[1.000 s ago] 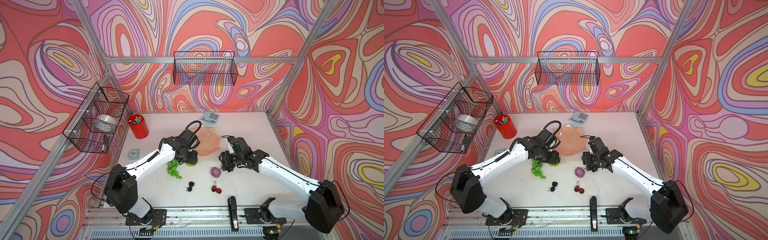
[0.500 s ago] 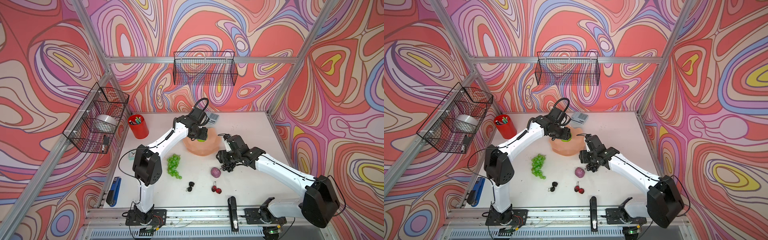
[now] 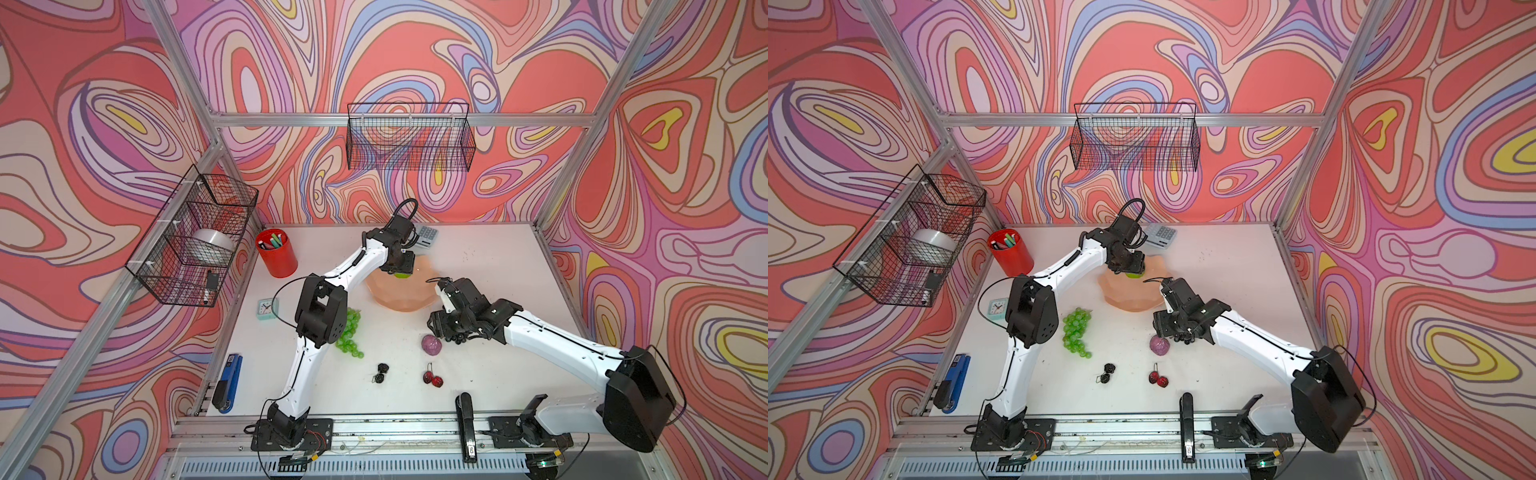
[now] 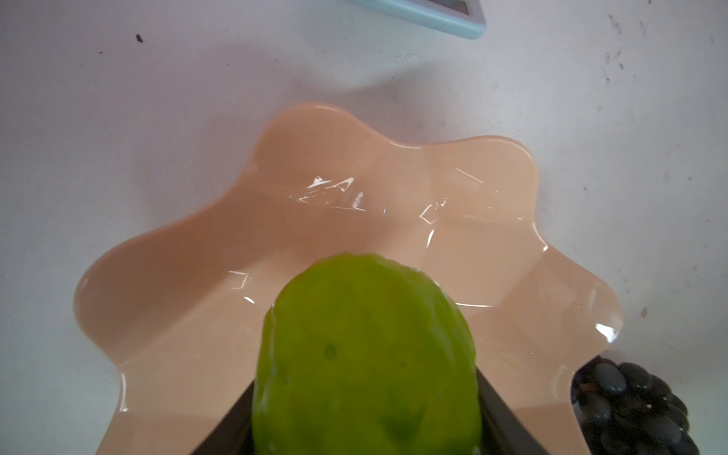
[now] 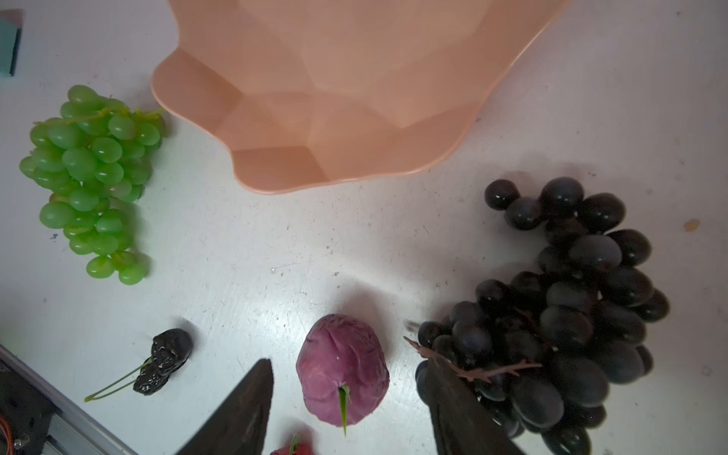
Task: Place and organize the fake fruits in the fruit bowl
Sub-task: 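Carry the green fruit over the pink bowl and release it with the left gripper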
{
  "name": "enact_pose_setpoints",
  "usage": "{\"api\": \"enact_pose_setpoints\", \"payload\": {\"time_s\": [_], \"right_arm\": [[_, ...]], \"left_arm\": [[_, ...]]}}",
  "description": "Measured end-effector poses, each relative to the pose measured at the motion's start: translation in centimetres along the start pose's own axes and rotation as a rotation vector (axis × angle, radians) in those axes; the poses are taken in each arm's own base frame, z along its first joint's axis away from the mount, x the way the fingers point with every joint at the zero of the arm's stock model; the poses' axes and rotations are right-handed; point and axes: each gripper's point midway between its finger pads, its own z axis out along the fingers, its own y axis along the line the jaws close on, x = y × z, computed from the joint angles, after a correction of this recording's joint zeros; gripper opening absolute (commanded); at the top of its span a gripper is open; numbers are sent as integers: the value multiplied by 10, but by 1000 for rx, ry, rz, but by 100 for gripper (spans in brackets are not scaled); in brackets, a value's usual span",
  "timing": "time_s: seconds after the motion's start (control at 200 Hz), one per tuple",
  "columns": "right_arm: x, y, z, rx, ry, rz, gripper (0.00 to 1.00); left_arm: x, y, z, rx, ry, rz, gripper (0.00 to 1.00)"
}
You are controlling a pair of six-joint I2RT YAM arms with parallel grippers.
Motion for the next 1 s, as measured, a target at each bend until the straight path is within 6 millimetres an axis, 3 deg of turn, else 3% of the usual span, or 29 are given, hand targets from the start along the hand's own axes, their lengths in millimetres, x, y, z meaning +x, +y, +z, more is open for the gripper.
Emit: {"api": "enact_pose_setpoints", "payload": {"time_s": [0.245,0.681,0.771,0.931,1.002], "right_arm": [[3,0,5,3,16,-5,65],[5,0,11,2,29,-7,66],[6,0,12,3,32,-8,66],[5,0,12,3,32,-8,66],[5,0,12,3,32,-8,67]], "left_arm": [[7,5,22,-13,29,-4,38],[7,10,35,-39,26,-2,43],[8,12,39,-47,28,-2,49],[6,11,39,-47,22,-2,71],[6,11,39,-45,19,-3,73]]}}
